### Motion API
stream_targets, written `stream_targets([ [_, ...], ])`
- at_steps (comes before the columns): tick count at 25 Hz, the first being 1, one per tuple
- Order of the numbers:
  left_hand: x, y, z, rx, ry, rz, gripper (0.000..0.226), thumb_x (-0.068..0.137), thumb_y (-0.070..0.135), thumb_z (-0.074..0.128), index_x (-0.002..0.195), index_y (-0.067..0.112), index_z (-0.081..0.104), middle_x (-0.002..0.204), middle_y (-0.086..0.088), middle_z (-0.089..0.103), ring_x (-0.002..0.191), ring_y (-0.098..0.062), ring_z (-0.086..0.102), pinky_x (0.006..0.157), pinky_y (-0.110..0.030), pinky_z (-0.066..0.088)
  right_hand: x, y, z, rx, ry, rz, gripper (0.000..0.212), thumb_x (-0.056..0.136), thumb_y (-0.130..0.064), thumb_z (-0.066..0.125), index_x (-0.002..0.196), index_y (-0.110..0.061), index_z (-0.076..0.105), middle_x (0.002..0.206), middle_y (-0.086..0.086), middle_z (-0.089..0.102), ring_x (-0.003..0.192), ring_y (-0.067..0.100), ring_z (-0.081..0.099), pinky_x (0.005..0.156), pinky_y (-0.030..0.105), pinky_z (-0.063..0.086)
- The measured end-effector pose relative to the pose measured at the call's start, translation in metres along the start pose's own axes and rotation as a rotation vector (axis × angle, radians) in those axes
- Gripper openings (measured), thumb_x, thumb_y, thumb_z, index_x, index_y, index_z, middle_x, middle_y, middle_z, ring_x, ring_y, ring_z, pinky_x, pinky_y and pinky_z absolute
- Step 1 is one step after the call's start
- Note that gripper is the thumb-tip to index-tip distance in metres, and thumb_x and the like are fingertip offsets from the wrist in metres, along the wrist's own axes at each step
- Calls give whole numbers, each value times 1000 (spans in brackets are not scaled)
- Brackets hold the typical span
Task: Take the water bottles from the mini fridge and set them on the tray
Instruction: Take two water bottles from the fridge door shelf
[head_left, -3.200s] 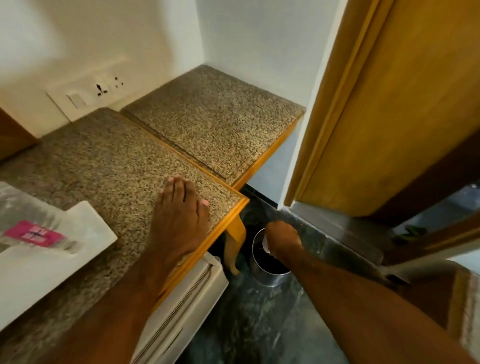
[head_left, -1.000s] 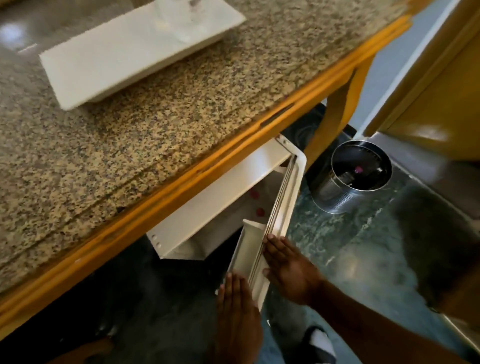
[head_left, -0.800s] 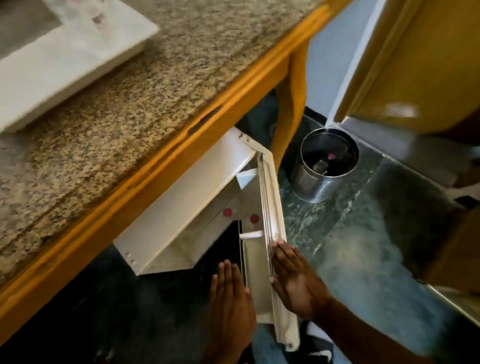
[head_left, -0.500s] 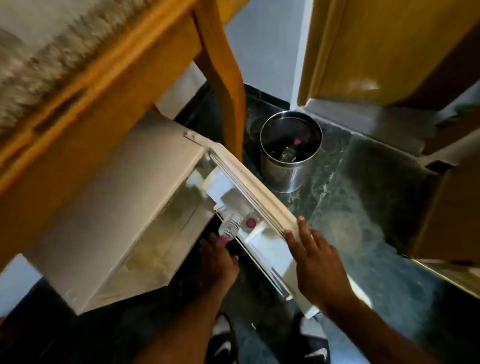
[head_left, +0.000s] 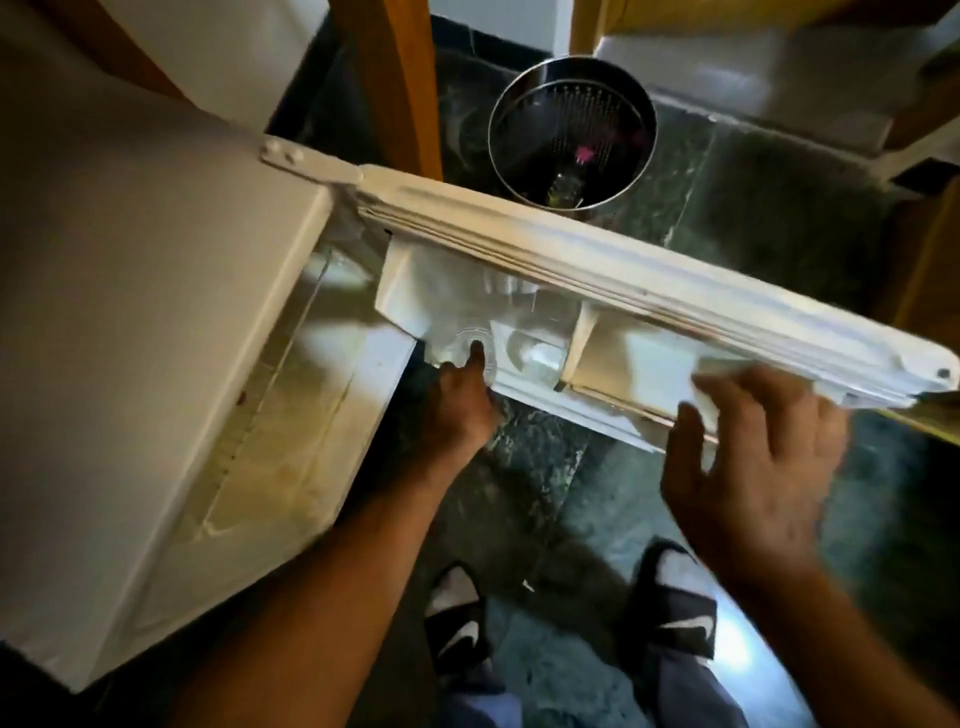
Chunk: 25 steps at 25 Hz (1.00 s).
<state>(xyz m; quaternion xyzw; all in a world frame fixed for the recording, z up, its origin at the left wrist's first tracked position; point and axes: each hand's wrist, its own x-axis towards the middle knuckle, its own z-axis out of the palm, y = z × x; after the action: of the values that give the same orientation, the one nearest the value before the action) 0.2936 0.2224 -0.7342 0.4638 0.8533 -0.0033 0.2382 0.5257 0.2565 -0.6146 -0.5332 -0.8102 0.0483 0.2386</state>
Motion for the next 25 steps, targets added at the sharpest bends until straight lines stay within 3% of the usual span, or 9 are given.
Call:
stream_targets([
  [3, 26, -11, -31, -25, 23, 68, 52, 91, 26, 55, 139, 17, 39, 113, -17, 66, 103, -37, 62, 85, -46, 53, -48, -18, 47, 192, -299, 231, 18, 84, -14, 57, 93, -2, 66, 89, 19, 66, 86, 37, 60, 78, 39, 44],
  [6, 44, -12, -40, -115, 91, 196, 35, 91, 24, 57, 123, 12, 49, 103, -13, 70, 96, -37, 64, 79, -44, 55, -36, 0, 117, 34, -556, 435, 37, 86, -18, 55, 117, 2, 60, 114, 28, 63, 107, 45, 56, 93, 45, 45],
  [8, 53, -11, -38, -121, 117, 257, 28, 90, 20, 59, 114, 8, 53, 97, -11, 71, 91, -36, 64, 69, -35, 49, -8, 18, 140, -82, -708, 579, 45, 95, -22, 49, 131, 4, 49, 136, 30, 49, 126, 44, 44, 106, 46, 35],
  [10, 60, -11, -37, -99, 138, 259, 26, 89, 18, 60, 112, 7, 53, 96, -11, 69, 85, -32, 60, 64, -29, 39, 13, 40, 155, -70, -910, 639, 45, 99, -15, 41, 139, 6, 41, 146, 28, 39, 135, 39, 35, 111, 39, 27],
  [12, 60, -14, -36, -99, 169, 255, 27, 88, 20, 61, 112, 9, 54, 98, -15, 66, 86, -32, 58, 66, -32, 46, 15, 59, 166, -127, -1020, 611, 47, 95, -11, 43, 140, 5, 39, 148, 27, 36, 138, 38, 32, 114, 39, 25],
  [16, 55, -21, -31, -80, 182, 283, 32, 88, 24, 63, 114, 9, 54, 103, -20, 65, 94, -38, 60, 75, -39, 54, 10, 74, 181, -224, -1050, 523, 48, 90, -11, 50, 135, 5, 43, 142, 27, 42, 134, 41, 35, 112, 43, 30],
  [19, 56, -23, -29, -94, 164, 264, 32, 88, 25, 63, 115, 12, 53, 104, -19, 64, 92, -36, 62, 76, -40, 55, 8, 73, 185, -194, -1084, 524, 58, 91, -21, 50, 143, 0, 33, 148, 24, 36, 137, 40, 33, 112, 46, 29],
  [21, 55, -22, -30, -119, 146, 245, 30, 88, 23, 63, 113, 12, 53, 104, -17, 64, 91, -33, 62, 76, -38, 56, 1, 64, 177, -231, -1013, 422, 65, 91, -32, 54, 144, -3, 30, 146, 24, 39, 133, 41, 37, 109, 45, 34],
  [25, 44, -17, -37, -123, 51, 200, 18, 89, 16, 59, 104, 13, 49, 99, -14, 65, 87, -32, 62, 68, -37, 54, 2, 11, 156, -125, -740, 282, 40, 88, -7, 53, 127, -3, 53, 115, 28, 62, 102, 45, 60, 84, 43, 51],
])
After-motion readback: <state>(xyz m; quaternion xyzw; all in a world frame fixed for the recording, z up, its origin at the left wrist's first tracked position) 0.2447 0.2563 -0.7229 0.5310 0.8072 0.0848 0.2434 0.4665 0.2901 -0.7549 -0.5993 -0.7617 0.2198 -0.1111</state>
